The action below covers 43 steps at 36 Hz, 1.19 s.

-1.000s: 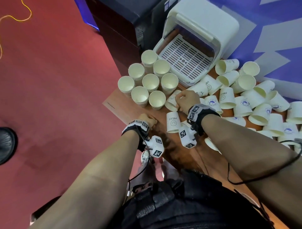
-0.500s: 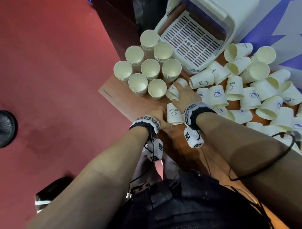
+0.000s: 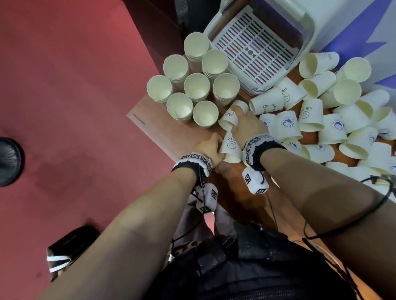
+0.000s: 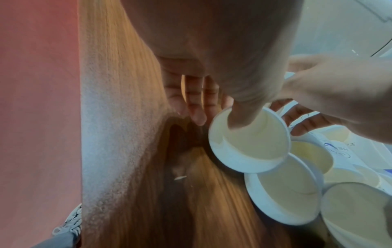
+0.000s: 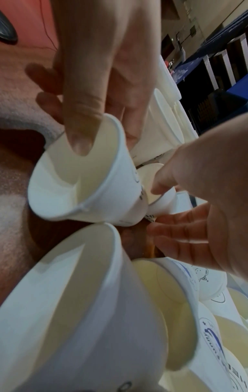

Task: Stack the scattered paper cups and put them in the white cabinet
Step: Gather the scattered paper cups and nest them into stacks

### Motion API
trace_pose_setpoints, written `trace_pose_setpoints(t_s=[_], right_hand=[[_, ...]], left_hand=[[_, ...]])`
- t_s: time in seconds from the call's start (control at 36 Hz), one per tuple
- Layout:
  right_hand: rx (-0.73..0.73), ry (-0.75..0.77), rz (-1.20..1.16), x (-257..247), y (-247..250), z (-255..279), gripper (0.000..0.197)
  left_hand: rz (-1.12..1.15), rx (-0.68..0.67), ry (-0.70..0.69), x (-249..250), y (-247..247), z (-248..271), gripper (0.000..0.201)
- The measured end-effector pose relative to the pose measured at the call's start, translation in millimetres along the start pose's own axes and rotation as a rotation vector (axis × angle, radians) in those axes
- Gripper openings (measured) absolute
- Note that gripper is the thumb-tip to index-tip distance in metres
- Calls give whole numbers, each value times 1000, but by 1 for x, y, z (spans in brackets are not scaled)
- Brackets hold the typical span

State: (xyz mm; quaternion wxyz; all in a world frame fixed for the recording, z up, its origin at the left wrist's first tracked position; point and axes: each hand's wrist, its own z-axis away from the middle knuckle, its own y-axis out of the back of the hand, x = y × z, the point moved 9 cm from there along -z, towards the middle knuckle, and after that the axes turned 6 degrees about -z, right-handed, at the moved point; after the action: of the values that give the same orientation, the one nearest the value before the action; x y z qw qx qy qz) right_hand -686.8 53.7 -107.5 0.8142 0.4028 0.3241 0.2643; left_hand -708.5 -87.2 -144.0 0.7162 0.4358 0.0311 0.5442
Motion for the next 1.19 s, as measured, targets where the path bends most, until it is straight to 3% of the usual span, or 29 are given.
trace_pose_setpoints(t_s=[0.08,0.33,0.78,0.94,1.19], right_hand=[[39,-29,-2,4,12,4,51],[89,-170,24,25,54,24,31],[244,-150,-192,22,121,64,27],[280,-194,-238,23,122,76,27],[305,-193,-272,12,117,86,27]], left_hand=[[-71,13,2,0,5,1,24],[-171,68,-33,15,37,14,13],[-205,280,-165,58,135,44,20],[-105,424,-24,34,173,51,20],[39,488,121,-3,189,50,15]])
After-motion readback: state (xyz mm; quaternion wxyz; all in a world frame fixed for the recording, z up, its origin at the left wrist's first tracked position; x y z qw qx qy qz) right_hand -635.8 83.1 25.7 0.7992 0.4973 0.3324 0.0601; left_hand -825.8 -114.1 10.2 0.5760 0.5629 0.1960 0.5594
